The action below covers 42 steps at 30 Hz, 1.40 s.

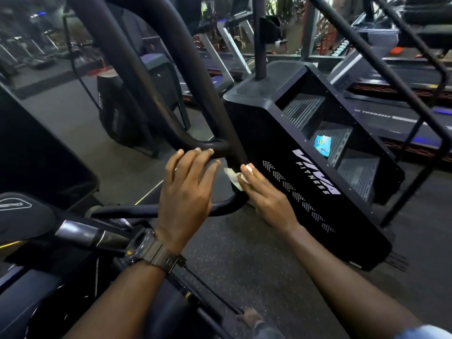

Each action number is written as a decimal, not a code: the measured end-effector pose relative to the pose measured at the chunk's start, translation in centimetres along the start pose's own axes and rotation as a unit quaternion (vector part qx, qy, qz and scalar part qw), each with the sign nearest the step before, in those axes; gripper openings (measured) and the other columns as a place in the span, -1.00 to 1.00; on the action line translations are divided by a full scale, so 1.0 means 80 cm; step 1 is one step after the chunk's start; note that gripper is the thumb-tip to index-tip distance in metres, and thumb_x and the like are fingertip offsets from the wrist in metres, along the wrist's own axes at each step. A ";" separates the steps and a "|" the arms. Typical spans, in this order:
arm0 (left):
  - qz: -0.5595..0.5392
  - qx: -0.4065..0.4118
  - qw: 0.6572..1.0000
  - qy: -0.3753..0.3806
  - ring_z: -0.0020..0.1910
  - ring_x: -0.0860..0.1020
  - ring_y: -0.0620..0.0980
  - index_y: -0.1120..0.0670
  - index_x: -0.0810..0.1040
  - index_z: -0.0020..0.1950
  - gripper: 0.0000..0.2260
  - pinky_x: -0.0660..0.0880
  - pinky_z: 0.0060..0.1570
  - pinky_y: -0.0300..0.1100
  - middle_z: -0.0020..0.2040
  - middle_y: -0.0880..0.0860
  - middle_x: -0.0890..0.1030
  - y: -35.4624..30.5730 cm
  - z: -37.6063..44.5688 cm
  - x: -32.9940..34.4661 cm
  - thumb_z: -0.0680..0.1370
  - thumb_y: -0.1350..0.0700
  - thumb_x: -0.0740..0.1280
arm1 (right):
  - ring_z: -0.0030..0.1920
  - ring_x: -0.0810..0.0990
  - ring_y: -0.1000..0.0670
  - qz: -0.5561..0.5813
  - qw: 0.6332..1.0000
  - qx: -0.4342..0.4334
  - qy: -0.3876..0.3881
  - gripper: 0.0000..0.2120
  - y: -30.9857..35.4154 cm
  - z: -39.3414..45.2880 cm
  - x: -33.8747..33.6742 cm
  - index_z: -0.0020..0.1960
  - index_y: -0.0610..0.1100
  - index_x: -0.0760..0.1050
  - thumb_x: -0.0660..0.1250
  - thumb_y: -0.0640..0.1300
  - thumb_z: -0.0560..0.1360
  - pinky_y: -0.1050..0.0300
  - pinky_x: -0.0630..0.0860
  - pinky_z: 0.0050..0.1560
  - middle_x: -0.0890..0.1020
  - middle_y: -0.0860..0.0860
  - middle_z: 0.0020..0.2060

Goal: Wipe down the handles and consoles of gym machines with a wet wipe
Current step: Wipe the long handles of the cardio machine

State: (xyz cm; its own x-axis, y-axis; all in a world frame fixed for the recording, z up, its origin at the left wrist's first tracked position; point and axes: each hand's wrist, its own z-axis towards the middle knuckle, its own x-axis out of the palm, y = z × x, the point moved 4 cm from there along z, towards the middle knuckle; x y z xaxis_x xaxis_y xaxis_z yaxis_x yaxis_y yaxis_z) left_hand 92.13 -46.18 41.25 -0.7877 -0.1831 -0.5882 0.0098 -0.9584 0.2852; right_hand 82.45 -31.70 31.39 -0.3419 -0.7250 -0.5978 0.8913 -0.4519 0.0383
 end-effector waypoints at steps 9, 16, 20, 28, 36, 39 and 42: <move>-0.005 -0.029 0.999 -0.014 0.20 0.43 0.15 0.18 0.61 0.26 -0.68 0.32 0.24 0.05 0.20 0.16 0.61 0.010 -0.004 0.000 0.51 0.32 0.39 | -0.21 0.54 -0.10 -0.007 1.000 -0.007 -0.015 -0.85 -0.011 0.021 -0.010 0.07 -0.07 0.68 0.46 -0.21 0.51 0.00 0.49 -0.25 0.61 -0.02 -0.17; -0.075 -0.068 0.995 -0.001 0.13 0.48 0.18 0.25 0.58 0.29 -0.70 0.41 0.12 -0.03 0.18 0.23 0.57 0.013 -0.002 0.004 0.56 0.34 0.34 | -0.14 0.46 -0.08 0.000 0.997 0.039 -0.072 -0.83 -0.014 0.065 -0.024 0.07 -0.12 0.68 0.30 -0.18 0.62 0.14 0.44 -0.15 0.61 -0.05 -0.12; -0.176 -0.151 0.972 -0.035 0.12 0.47 0.10 0.26 0.55 0.29 -0.73 0.47 0.15 -0.12 0.18 0.21 0.49 0.012 0.004 -0.004 0.58 0.32 0.34 | -0.06 0.48 -0.03 0.078 0.986 0.042 0.141 -0.68 -0.004 0.002 0.017 0.07 -0.15 0.64 0.11 -0.15 0.60 -0.05 0.54 -0.10 0.57 -0.06 -0.07; -0.411 -0.498 0.745 -0.165 -0.04 0.56 -0.06 0.05 0.39 0.16 -0.68 0.52 -0.03 -0.29 0.10 0.19 0.54 0.026 0.015 -0.003 0.51 0.21 0.45 | -0.16 0.52 -0.06 0.071 0.994 0.076 -0.019 -0.88 -0.008 0.062 -0.019 0.08 -0.11 0.63 0.34 -0.20 0.60 0.15 0.49 -0.23 0.59 -0.04 -0.11; -0.562 -0.549 0.602 -0.147 0.04 0.65 -0.16 0.22 0.47 0.30 -0.64 0.55 0.05 -0.31 0.13 0.09 0.65 0.023 0.030 0.006 0.53 0.35 0.42 | -0.11 0.51 -0.03 0.020 0.998 0.053 0.003 -0.85 -0.006 0.075 -0.020 0.11 -0.07 0.55 0.25 -0.05 0.65 0.09 0.53 -0.32 0.57 -0.02 -0.07; -0.589 -0.553 0.574 -0.136 0.05 0.65 -0.07 0.32 0.49 0.29 -0.68 0.58 0.16 -0.18 0.10 0.15 0.67 0.019 0.028 0.014 0.55 0.33 0.41 | -0.10 0.52 -0.05 0.023 0.997 0.072 0.000 -0.86 -0.001 0.051 -0.006 0.15 -0.09 0.54 0.31 -0.17 0.60 0.07 0.54 -0.33 0.56 -0.03 -0.06; -0.616 -0.550 0.549 -0.129 0.00 0.64 -0.08 0.27 0.55 0.18 -0.79 0.56 0.17 -0.15 -0.01 0.07 0.68 0.019 0.028 0.021 0.56 0.32 0.40 | -0.17 0.55 -0.10 0.038 0.994 0.024 0.104 -0.88 0.020 -0.013 0.031 0.07 -0.12 0.56 0.33 -0.16 0.55 -0.02 0.52 -0.32 0.52 -0.01 -0.08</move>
State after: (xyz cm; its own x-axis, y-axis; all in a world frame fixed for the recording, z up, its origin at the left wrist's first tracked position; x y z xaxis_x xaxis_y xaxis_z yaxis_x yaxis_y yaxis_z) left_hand 89.44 -47.47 42.37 -0.6742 0.6530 0.3451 -0.3736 0.1015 -0.9220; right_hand 83.36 -33.68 29.11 -0.1998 -0.6371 -0.7445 0.8954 -0.4273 0.1253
